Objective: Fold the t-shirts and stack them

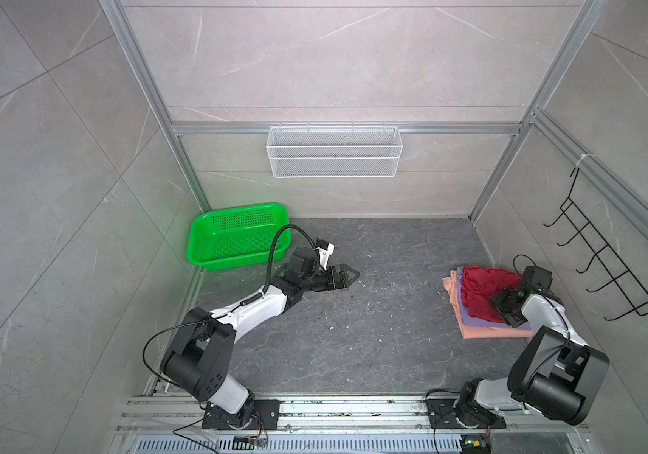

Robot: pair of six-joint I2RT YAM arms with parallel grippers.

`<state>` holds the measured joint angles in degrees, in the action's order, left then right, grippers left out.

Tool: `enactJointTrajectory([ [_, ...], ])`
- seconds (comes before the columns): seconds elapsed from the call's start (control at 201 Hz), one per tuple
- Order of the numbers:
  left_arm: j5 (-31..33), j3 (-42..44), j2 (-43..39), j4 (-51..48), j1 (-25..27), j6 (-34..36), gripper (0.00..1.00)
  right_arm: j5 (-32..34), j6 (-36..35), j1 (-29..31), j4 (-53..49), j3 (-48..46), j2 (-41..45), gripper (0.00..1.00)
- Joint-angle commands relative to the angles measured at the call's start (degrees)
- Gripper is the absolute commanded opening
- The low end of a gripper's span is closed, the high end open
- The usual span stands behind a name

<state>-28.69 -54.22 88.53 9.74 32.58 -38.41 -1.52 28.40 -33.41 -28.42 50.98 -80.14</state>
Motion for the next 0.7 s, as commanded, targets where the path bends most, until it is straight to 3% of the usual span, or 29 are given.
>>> enactJointTrajectory([
  [0.0, -0.86, -1.28, -0.11, 1.03, -0.19, -0.3, 1.0, -0.83, -2.19, -0.28, -2.17, 4.14, 3.98, 0.51],
  [0.124, -0.86, -1.17, -0.17, 1.25, -0.18, -0.34, 1.0, 2.52, -2.73, -0.3, -5.21, 7.05, 7.52, 0.56],
  [0.393, -1.44, -1.33, -0.35, 0.97, -0.16, 0.02, 1.0, 13.4, -4.25, -1.1, -7.41, 7.8, 2.84, 0.56],
  [0.692, -0.49, -0.8, -1.63, -0.11, -0.23, 0.8, 1.0, 5.33, -3.42, -6.59, 1.22, 5.09, -2.64, 0.54],
])
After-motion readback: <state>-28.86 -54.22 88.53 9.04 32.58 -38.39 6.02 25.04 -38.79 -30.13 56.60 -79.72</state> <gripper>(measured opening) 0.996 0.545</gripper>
